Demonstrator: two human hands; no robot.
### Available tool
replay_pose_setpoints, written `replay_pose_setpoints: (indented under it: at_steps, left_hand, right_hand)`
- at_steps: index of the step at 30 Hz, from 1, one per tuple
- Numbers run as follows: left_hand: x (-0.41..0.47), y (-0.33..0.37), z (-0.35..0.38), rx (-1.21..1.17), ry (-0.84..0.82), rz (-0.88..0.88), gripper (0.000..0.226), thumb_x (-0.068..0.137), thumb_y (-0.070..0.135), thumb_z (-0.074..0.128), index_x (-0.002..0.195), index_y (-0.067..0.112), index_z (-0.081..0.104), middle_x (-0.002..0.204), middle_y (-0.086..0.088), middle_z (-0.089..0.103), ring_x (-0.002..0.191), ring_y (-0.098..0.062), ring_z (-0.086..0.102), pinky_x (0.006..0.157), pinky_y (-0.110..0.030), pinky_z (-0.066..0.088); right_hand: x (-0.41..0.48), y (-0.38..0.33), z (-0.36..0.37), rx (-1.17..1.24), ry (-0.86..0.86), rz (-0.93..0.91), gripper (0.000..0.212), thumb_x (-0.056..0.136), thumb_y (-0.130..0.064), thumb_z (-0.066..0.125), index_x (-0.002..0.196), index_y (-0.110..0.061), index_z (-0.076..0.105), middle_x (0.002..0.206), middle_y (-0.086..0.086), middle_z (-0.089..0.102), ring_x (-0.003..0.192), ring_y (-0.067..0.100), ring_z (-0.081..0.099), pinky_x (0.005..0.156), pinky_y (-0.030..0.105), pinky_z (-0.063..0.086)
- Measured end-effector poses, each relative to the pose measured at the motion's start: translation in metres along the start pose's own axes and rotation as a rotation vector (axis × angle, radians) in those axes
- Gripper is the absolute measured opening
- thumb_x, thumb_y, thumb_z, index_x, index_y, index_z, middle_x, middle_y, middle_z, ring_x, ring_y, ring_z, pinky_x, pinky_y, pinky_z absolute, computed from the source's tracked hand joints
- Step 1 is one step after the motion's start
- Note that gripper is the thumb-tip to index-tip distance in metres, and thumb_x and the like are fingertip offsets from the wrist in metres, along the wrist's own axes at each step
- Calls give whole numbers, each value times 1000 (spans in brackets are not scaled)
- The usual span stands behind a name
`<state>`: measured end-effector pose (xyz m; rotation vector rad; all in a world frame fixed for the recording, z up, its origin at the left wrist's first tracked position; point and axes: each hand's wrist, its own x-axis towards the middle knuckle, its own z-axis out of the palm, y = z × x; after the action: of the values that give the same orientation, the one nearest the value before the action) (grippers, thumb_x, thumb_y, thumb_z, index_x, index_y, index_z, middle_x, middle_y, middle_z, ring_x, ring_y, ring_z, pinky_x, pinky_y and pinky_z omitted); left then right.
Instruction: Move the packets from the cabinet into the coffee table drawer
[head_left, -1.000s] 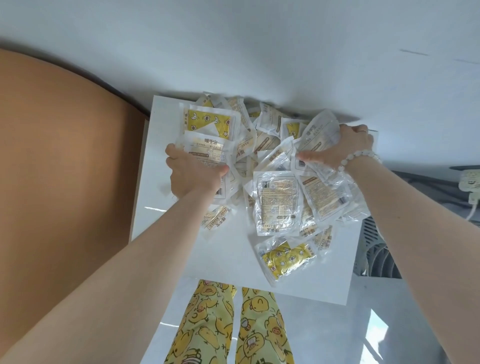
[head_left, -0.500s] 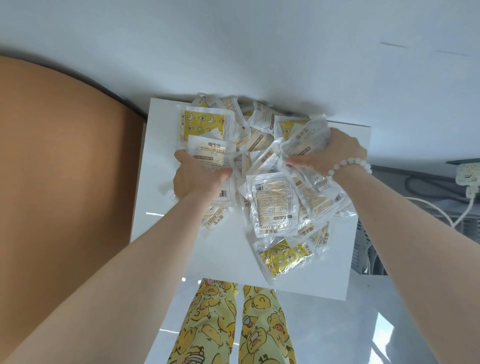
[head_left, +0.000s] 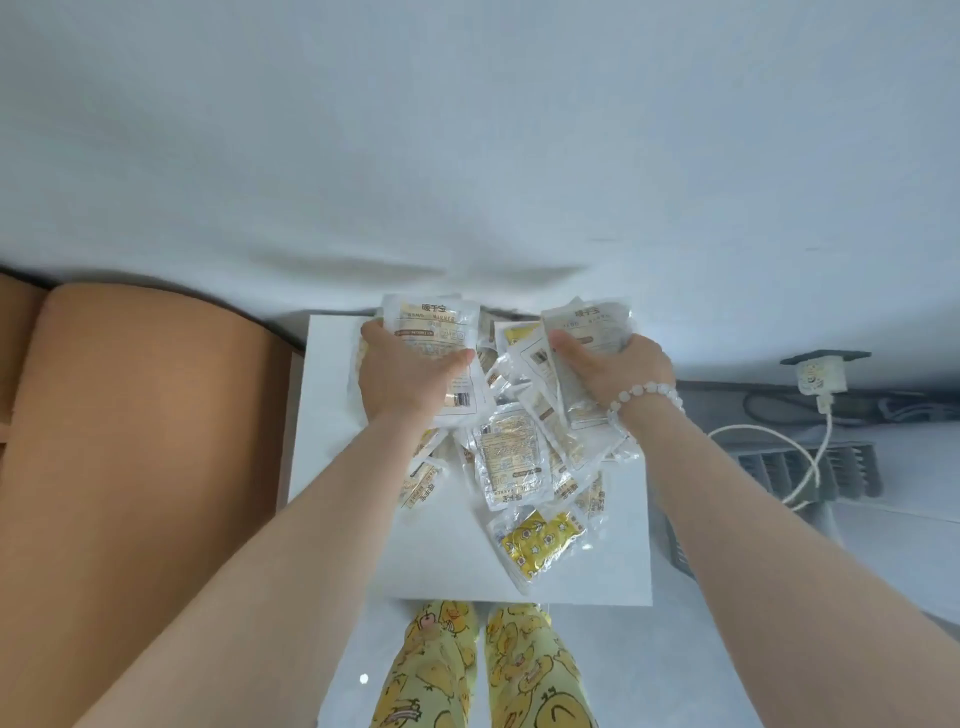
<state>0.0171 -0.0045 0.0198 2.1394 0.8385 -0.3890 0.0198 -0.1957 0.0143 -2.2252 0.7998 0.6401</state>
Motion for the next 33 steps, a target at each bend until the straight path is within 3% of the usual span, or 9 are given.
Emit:
replay_pose_setpoints:
  at_steps: [5,9,14,18,20,24,28,33]
  left_hand:
    - [-32,71,-39,-101,-59,89,88,71,36,81,135,5,30,124,-8,54,114,-26,54,81,-27,43]
    - [-70,123,-64,-133,-112,156,85,72,34,80,132,2,30,127,-10,53,117,-28,52,83,-29,42]
    - [-136,164,-66,-147,-288,238,79,70,33,81,126,1,35,117,-12,56,100,-27,56,75,-29,44]
    - [-183,193,-52,-145,-403,333,76,69,30,82,122,1,37,104,-6,55,86,-22,50,72,-28,41]
    - [-236,221,-48,-113,-504,460,73,68,30,82,119,3,38,102,-5,56,85,-22,51,70,-28,42]
    - [-265,241,-36,-95,-558,545,72,70,30,81,121,4,37,99,-2,50,86,-21,51,70,-28,41]
    - [-317,247,-18,-11,-656,683,74,69,30,82,124,4,38,113,-8,56,101,-26,57,74,-29,43]
    - [-376,226,2,148,-761,806,75,68,31,82,124,3,41,120,-9,58,108,-26,58,74,-27,43]
  right_hand:
    - [-57,-31,-62,100,117,41,74,66,-80,55,93,-10,55,87,4,55,83,23,54,70,30,43]
    - [-106,-42,-108,197,185,86,73,66,-79,56,91,-11,55,85,3,56,82,22,53,72,30,44]
    - [-162,-36,-163,373,333,168,69,67,-78,58,87,-12,53,69,-3,51,68,16,52,58,25,42]
    - [-193,-22,-202,480,441,248,72,65,-79,57,93,-12,59,83,1,60,78,21,59,66,27,47]
    - [-232,9,-240,628,616,276,71,65,-78,59,92,-12,59,85,2,61,79,22,59,68,27,48]
    - [-259,32,-265,711,705,339,75,62,-79,60,97,-12,65,86,2,65,76,21,62,63,27,48]
    - [-300,69,-291,841,879,394,65,63,-76,62,82,-14,59,72,-1,60,63,15,58,53,23,45]
    - [-340,119,-285,987,972,473,67,59,-77,64,82,-15,60,77,1,65,70,17,65,65,30,57]
